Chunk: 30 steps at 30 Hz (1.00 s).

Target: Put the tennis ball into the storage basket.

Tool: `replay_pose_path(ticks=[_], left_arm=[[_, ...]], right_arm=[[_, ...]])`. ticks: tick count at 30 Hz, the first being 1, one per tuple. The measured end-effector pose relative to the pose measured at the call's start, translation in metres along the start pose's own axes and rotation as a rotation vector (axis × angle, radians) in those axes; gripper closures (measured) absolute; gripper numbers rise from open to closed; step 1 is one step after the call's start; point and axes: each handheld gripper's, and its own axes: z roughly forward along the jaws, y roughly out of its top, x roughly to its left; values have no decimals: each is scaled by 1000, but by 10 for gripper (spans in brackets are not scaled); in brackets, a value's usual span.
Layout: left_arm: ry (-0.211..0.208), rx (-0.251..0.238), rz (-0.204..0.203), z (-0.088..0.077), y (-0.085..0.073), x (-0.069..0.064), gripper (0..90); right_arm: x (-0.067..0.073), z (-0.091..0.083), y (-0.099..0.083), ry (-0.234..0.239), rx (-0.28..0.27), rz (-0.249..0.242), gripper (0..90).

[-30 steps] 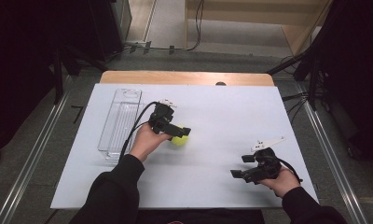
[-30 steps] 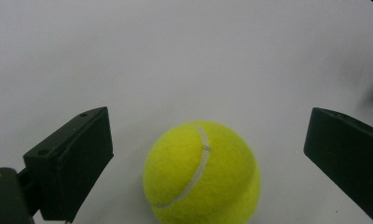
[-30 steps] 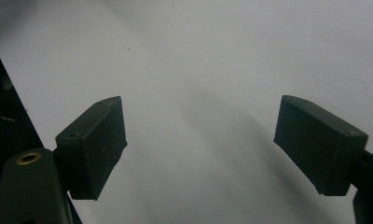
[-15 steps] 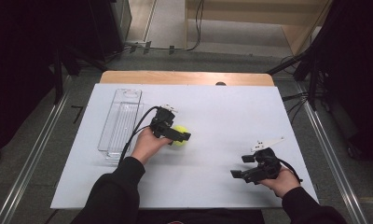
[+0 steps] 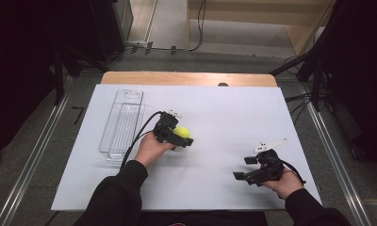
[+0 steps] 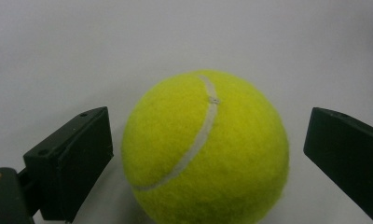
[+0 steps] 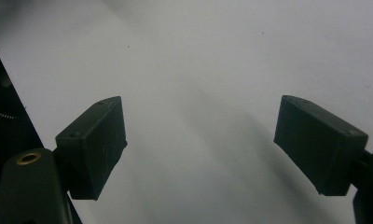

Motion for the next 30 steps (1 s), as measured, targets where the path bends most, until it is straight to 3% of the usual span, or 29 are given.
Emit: replay_pose_path(ticks=[8, 16, 22, 28, 30], left_arm=[[1, 19, 14, 5, -5, 0, 15], [43, 39, 51, 8, -8, -3, 20], [96, 35, 88, 7, -9, -6, 119], [99, 20, 102, 5, -11, -6, 245], [104, 22, 106, 5, -11, -6, 247]], right_arm=[[0, 0, 0, -6, 2, 0, 146], [0, -1, 0, -9, 0, 0, 146], [0, -1, -1, -10, 1, -1, 146], [0, -1, 0, -12, 3, -3, 146], [0, -1, 0, -13, 1, -3, 146]])
